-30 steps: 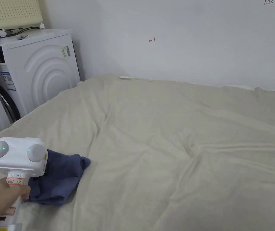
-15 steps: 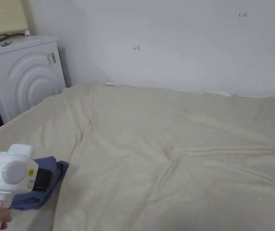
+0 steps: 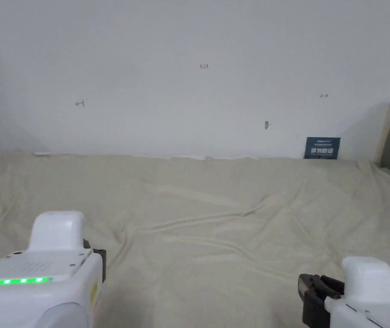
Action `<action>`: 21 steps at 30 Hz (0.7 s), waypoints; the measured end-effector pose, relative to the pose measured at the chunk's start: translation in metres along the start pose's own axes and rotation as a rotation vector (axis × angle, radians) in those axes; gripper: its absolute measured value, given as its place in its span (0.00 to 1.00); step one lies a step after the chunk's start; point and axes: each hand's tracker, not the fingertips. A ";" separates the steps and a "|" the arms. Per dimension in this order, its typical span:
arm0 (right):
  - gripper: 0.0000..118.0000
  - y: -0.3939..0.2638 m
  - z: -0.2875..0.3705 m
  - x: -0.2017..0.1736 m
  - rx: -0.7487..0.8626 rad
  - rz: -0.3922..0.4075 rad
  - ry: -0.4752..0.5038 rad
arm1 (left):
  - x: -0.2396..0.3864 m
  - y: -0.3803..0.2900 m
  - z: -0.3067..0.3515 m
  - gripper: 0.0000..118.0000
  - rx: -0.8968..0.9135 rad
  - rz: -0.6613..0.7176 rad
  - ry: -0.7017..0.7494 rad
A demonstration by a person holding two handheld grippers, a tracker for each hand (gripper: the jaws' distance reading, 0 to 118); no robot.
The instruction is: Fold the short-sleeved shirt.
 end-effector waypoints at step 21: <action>0.95 0.005 0.093 0.017 0.241 -0.136 -0.014 | 0.052 -0.019 0.094 1.00 0.153 0.110 -0.039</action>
